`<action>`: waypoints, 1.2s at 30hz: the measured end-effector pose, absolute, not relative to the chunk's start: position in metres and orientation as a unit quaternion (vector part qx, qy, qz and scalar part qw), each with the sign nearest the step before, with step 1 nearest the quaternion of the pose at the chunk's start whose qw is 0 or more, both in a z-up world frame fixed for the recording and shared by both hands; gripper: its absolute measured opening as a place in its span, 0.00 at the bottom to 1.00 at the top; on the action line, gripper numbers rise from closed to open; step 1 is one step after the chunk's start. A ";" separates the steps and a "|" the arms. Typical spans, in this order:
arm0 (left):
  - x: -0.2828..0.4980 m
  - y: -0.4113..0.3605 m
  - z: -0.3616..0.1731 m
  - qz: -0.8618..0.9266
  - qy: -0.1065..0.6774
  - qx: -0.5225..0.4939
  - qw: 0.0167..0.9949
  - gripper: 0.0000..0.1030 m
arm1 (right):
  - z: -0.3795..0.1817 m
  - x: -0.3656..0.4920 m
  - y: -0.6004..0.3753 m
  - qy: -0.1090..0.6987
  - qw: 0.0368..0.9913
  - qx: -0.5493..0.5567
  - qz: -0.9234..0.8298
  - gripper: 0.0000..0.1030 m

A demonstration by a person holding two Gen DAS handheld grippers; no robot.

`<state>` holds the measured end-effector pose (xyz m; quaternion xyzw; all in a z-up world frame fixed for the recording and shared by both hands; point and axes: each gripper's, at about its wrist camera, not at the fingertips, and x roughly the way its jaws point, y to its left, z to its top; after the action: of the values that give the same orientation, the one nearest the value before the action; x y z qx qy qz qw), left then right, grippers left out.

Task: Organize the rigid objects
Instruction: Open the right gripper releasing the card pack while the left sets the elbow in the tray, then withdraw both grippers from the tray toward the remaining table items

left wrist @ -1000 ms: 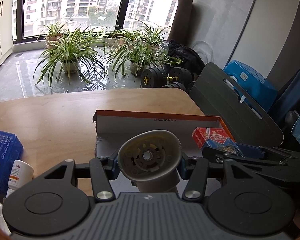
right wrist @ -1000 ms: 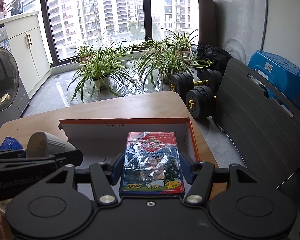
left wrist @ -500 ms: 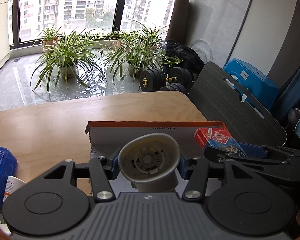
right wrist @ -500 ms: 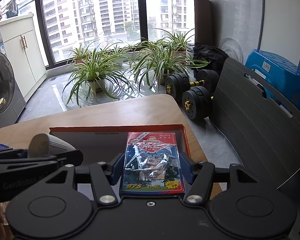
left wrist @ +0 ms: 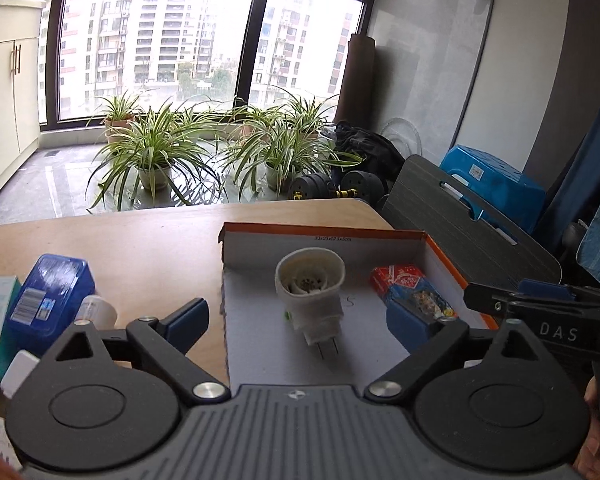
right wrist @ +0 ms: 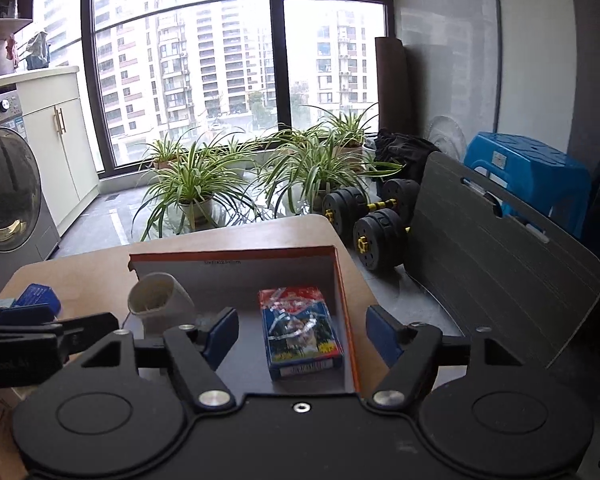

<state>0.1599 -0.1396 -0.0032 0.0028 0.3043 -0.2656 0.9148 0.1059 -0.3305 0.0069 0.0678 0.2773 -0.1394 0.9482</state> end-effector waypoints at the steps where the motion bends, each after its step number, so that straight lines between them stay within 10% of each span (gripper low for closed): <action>1: 0.152 -0.137 -0.007 -0.262 0.301 0.005 0.917 0.97 | 0.001 0.095 -0.326 0.274 0.950 0.063 -0.138 0.86; 36: 0.044 0.030 0.021 -0.044 0.307 -0.035 0.950 1.00 | 0.026 0.052 -0.180 0.295 0.952 0.049 0.070 0.91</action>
<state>0.0436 0.0302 0.0213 -0.0349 0.3069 -0.0442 0.9501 0.0520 -0.1803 0.0263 0.0494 0.2947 0.0699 0.9518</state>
